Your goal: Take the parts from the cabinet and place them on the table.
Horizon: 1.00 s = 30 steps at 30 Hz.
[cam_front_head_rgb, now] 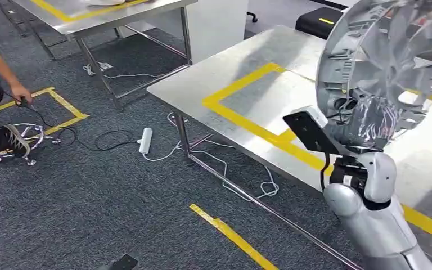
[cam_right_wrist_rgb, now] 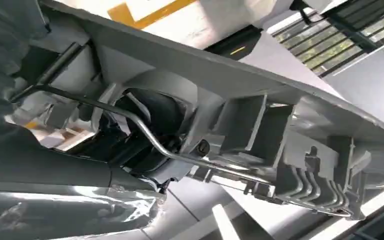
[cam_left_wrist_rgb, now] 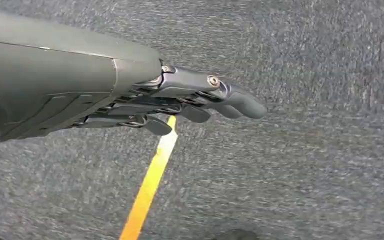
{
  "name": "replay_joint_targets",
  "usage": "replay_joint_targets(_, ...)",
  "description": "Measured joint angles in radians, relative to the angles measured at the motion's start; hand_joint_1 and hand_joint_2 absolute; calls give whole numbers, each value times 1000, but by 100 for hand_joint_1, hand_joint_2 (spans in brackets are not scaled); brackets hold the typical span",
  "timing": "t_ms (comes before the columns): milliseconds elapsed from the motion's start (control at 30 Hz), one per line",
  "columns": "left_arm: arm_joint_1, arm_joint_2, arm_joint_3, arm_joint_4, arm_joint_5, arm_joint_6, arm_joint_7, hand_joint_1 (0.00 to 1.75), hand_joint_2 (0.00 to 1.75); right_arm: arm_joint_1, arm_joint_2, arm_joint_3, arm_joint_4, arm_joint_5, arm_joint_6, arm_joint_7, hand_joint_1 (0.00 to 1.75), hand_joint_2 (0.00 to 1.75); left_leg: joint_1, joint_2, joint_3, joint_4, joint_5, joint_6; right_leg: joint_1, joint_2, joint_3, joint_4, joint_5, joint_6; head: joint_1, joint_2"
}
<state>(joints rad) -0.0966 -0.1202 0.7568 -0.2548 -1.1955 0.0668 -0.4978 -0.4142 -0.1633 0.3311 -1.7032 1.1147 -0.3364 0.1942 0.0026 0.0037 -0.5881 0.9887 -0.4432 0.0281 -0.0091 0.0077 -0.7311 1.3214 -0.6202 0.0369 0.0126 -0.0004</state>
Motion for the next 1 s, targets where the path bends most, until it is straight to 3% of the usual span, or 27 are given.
replay_joint_targets(33, 0, 0, -5, 0, 0, -2, 1, 0, 175, -19, -1, 5, 23, 11, 6, 14, 164, 175, 0, 0, 1, 0, 0, 0, -2, -1, 1, -11, 22, 3, -1, 0)
replay_joint_targets(67, -1, 0, -11, 1, 0, -2, 2, 0, 175, -36, -2, 7, 42, 22, 11, 25, 164, 175, 1, -2, 1, 1, -1, -1, -4, -2, 25, -68, 64, 4, 0, 0)
replay_joint_targets(133, -4, -2, -23, 1, 0, -3, 5, 0, 175, -66, -7, 14, 71, 46, 21, 43, 164, 175, 3, -4, 4, 3, -4, -7, -9, -8, 105, -245, 157, 5, 0, 0)
replay_joint_targets(167, -5, -1, -26, 1, 0, -4, 10, 0, 175, -87, -10, 18, 91, 60, 29, 53, 164, 175, -1, -5, 2, 3, -5, -12, -8, -12, 129, -291, 154, 5, 0, 0)
replay_joint_targets(200, -8, -1, -30, 1, 0, -4, 12, 0, 175, -110, -14, 22, 114, 74, 39, 63, 164, 175, -7, -6, -6, 12, -4, -18, -5, -9, 144, -319, 150, -3, -2, 0)
replay_joint_targets(300, -9, 0, -40, 1, 1, -5, 17, 0, 175, -128, -30, 23, 152, 82, 47, 79, 164, 175, -3, -5, -9, 11, -2, -29, 0, -8, 138, -309, 147, -18, -4, 0)
replay_joint_targets(367, -9, 0, -45, 1, 3, -5, 18, 0, 175, -139, -39, 22, 167, 100, 57, 94, 164, 175, -1, -5, -22, 41, -30, -41, -7, -9, 143, -316, 151, -32, -6, 0)
replay_joint_targets(400, -10, 0, -46, 1, 6, -5, 19, 0, 175, -147, -42, 23, 176, 114, 64, 104, 164, 175, 0, -5, -50, 103, -65, -45, -7, -8, 143, -315, 150, -38, -9, 0)
replay_joint_targets(467, -11, -1, -50, 2, 11, -6, 23, 0, 175, -158, -53, 23, 200, 135, 77, 118, 164, 175, 1, -5, -133, 272, -134, -48, -4, -8, 144, -315, 149, -41, -8, 0)
replay_joint_targets(500, -10, -2, -52, 2, 11, -8, 26, 0, 175, -159, -61, 22, 212, 140, 82, 123, 164, 175, 1, -5, -163, 325, -143, -47, -2, -8, 145, -315, 148, -42, -9, 0)
replay_joint_targets(533, -9, -2, -55, 2, 13, -8, 29, 0, 175, -159, -68, 19, 223, 143, 86, 128, 164, 175, 1, -5, -169, 327, -128, -45, -1, -8, 146, -315, 147, -43, -8, 0)
replay_joint_targets(567, -8, -2, -58, 2, 16, -8, 30, 0, 175, -159, -74, 16, 235, 145, 87, 132, 164, 175, 1, -5, -157, 292, -94, -42, 0, -6, 148, -315, 146, -43, -9, 0)
replay_joint_targets(633, -9, 0, -63, 2, 21, -8, 33, 0, 175, -159, -86, 6, 250, 148, 88, 140, 164, 175, -1, -6, -83, 123, 9, -29, 0, -4, 153, -315, 143, -41, -9, 0)
replay_joint_targets(667, -9, 1, -65, 2, 23, -8, 35, 0, 175, -159, -89, -2, 256, 150, 88, 142, 164, 175, -3, -7, -54, 52, 31, -22, 0, -4, 154, -315, 141, -38, -9, 0)
replay_joint_targets(733, -10, 1, -69, 2, 25, -7, 37, 0, 175, -159, -101, -10, 268, 151, 90, 147, 164, 175, -6, -7, -37, 24, 10, -20, 6, -1, 145, -310, 139, -30, -7, 0)
replay_joint_targets(800, -7, 1, -70, 3, 26, -5, 39, 0, 175, -156, -109, -18, 278, 151, 92, 150, 164, 175, -8, -7, -41, 24, 9, -16, 3, -1, 145, -317, 142, -19, -8, 0)
replay_joint_targets(867, -10, -2, -71, 3, 27, -5, 40, 0, 175, -156, -114, -24, 285, 153, 93, 151, 164, 175, 0, -6, -33, 8, 18, -4, 2, -3, 127, -297, 121, -11, -6, 0)
replay_joint_targets(900, -11, -1, -71, 3, 28, -4, 42, 0, 175, -158, -118, -27, 288, 154, 94, 152, 164, 175, 0, -6, -34, 8, 17, -2, 1, -3, 105, -247, 91, -9, -3, 0)
replay_joint_targets(967, -12, -2, -72, 3, 31, -3, 43, 0, 175, -156, -120, -29, 294, 164, 96, 155, 164, 175, -1, -6, -34, 8, 15, 0, 0, -2, 25, -83, 22, -2, -5, 0)
replay_joint_targets(1000, -11, -2, -72, 3, 32, -3, 45, 0, 175, -151, -121, -30, 298, 171, 99, 158, 164, 175, -1, -6, -34, 9, 15, 0, -1, -2, -11, -18, 5, 2, -4, 0)
